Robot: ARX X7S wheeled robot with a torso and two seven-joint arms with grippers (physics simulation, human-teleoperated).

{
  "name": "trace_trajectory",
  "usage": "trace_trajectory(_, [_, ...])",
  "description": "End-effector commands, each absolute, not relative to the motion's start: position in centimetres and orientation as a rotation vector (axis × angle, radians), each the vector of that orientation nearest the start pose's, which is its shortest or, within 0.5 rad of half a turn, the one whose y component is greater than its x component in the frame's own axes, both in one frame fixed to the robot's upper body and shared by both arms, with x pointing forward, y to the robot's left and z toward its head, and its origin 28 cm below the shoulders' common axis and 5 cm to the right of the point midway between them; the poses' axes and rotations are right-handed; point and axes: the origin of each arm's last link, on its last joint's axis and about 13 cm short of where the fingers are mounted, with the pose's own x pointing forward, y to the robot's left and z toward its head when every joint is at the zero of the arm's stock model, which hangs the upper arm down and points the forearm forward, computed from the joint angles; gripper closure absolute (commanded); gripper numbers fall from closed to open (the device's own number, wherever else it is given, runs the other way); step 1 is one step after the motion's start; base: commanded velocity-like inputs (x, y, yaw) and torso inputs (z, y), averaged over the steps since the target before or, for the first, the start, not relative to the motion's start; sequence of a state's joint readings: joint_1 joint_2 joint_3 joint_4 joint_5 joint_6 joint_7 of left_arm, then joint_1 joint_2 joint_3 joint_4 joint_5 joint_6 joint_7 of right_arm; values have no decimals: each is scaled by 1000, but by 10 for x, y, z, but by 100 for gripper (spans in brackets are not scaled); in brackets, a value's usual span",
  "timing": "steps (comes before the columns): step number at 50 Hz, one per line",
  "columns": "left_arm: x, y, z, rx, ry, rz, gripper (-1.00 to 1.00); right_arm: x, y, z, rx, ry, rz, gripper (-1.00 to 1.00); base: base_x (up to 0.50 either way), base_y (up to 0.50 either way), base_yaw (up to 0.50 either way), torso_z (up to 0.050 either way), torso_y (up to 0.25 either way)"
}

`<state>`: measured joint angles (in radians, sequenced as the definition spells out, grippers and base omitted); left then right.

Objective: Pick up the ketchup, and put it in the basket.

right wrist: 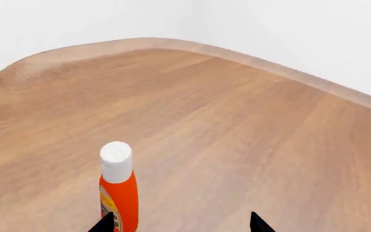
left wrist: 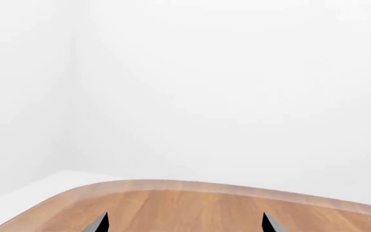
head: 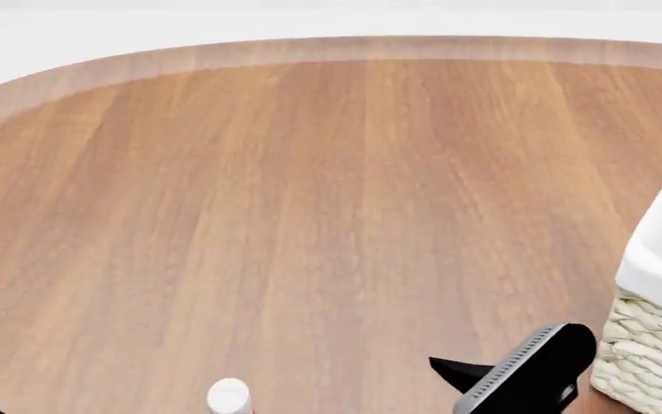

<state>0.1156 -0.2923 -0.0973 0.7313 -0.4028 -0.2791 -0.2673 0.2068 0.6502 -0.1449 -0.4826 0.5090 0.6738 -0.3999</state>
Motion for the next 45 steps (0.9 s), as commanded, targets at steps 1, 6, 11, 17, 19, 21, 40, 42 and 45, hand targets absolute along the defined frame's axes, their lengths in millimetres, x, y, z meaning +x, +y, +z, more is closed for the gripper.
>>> trace_trajectory(1, [168,248,133,-98,-317,102,-100,229,-171,126,-176,225,836,-100,0,0,0,0,0])
trace_trajectory(6, [165,249,135,-102,-322,107,-100,232,-165,124,-178,232,892,-100,0,0,0,0,0])
trace_trajectory(11, [165,249,133,-102,-319,109,-100,236,-158,124,-182,239,919,-100,0,0,0,0,0])
trace_trajectory(17, [162,249,135,-98,-322,105,-100,246,-152,122,-184,251,931,-100,0,0,0,0,0])
trace_trajectory(19, [161,249,136,-99,-326,107,-100,249,-150,122,-183,255,930,-100,0,0,0,0,0])
trace_trajectory(21, [161,250,137,-102,-329,110,-100,253,-148,123,-182,257,931,-100,0,0,0,0,0])
trace_trajectory(40, [161,248,140,-107,-335,103,-100,283,-138,109,-200,298,950,-100,0,0,0,0,0])
trace_trajectory(42, [160,248,140,-107,-336,103,-100,285,-137,108,-200,303,951,-100,0,0,0,0,0])
trace_trajectory(45, [160,247,141,-106,-336,101,-100,289,-134,105,-203,313,956,-100,0,0,0,0,0])
